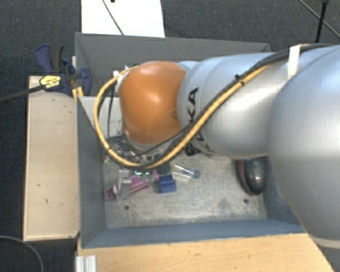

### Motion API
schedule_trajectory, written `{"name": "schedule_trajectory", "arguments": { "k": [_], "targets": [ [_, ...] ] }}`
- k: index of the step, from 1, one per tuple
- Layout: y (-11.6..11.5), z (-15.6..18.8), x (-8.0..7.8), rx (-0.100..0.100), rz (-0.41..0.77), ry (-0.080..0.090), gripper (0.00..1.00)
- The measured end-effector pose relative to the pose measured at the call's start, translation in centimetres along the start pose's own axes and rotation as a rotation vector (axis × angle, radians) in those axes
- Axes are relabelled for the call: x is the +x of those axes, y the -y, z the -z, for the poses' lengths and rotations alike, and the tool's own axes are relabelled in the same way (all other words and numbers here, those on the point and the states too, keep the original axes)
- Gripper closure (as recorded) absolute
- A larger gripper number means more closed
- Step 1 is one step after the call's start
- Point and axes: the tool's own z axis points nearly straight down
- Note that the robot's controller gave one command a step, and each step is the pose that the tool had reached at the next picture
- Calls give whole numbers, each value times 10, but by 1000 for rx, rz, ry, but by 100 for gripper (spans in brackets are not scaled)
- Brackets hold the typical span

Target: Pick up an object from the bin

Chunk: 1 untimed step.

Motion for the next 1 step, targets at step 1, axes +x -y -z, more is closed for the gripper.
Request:
{"name": "schedule_trajectory", "arguments": {
  "k": [1],
  "targets": [
    [82,-106,-30,1,167,3,0]
  ]
}}
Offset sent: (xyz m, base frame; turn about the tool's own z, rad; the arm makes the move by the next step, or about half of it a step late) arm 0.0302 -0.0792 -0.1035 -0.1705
